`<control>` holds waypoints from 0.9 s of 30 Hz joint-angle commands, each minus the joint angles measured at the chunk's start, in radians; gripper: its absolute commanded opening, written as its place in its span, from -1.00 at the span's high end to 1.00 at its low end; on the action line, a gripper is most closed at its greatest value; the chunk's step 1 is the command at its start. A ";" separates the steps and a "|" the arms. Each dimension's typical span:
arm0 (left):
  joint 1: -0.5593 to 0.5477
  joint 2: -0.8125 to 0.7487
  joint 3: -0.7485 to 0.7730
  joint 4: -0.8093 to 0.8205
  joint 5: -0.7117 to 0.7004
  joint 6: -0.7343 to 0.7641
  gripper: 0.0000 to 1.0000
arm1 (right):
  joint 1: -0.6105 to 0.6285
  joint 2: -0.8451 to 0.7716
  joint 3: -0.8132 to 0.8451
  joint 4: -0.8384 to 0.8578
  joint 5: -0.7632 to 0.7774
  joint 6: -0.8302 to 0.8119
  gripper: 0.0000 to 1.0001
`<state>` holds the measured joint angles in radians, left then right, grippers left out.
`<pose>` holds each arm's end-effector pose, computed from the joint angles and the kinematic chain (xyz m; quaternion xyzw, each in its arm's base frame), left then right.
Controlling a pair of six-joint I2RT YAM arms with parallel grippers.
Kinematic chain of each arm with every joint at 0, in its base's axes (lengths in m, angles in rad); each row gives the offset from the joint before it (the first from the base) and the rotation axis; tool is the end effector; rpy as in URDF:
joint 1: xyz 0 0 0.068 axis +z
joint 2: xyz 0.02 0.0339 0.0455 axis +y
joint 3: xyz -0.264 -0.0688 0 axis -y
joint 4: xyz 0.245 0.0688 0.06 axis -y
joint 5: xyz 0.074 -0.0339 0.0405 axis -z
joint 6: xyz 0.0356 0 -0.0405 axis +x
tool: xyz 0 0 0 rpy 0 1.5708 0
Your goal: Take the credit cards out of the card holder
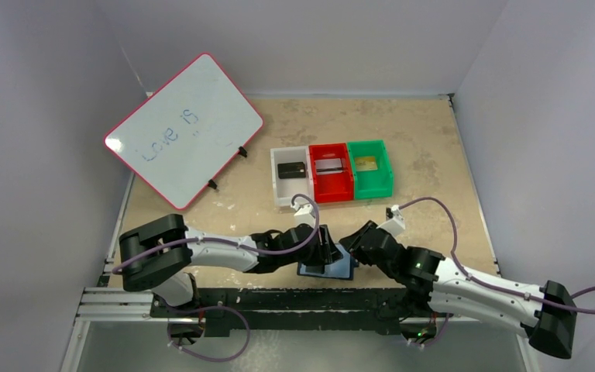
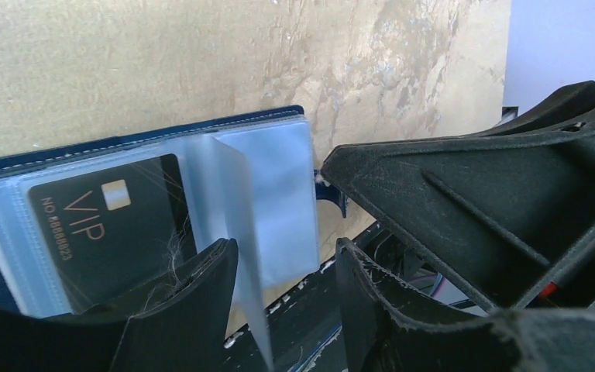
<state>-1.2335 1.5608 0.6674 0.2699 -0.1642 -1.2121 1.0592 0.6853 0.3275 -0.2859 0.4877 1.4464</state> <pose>0.1068 -0.2871 0.1605 -0.0279 0.8873 -0.4025 0.2236 0.0882 0.1230 0.1877 0.2729 0.8310 0.3446 0.3408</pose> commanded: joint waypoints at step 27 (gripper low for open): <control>-0.059 0.080 0.112 -0.087 -0.129 0.021 0.37 | -0.004 -0.063 0.026 -0.034 0.044 -0.017 0.31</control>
<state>-1.2865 1.7252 0.7620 0.2726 -0.1959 -1.2140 1.0592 0.5896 0.3275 -0.3874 0.5285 1.4731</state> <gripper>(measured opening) 0.319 0.343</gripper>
